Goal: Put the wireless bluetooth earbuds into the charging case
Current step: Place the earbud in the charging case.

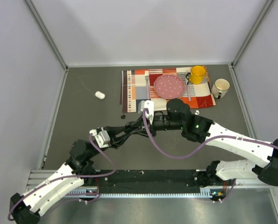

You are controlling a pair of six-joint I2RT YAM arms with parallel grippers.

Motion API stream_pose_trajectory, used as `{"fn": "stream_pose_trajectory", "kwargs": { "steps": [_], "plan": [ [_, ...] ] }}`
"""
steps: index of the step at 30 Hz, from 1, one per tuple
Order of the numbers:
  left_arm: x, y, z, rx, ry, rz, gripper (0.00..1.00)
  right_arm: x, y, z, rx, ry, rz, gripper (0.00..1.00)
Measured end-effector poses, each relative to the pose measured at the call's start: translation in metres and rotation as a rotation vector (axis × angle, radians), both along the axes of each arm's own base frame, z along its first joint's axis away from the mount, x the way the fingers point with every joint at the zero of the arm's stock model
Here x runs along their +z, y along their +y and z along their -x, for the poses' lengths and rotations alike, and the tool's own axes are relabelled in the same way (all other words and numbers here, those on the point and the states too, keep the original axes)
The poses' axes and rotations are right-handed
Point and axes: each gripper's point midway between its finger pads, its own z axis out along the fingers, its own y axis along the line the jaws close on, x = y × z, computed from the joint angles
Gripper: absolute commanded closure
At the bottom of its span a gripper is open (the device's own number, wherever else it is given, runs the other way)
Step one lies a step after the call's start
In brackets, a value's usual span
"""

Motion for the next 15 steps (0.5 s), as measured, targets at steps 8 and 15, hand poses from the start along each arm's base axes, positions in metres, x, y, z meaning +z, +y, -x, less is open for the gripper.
{"fn": "stream_pose_trajectory", "kwargs": {
  "steps": [8, 15],
  "plan": [
    [0.0027, -0.0007, 0.0023, -0.012, -0.011, 0.006, 1.00, 0.0001, 0.0016, -0.0008, 0.015, -0.044, 0.000, 0.74],
    [0.0046, -0.0014, 0.0043, -0.023, -0.017, 0.011, 1.00, 0.0002, 0.0060, 0.0008, 0.028, -0.067, -0.006, 0.76]
  ]
}}
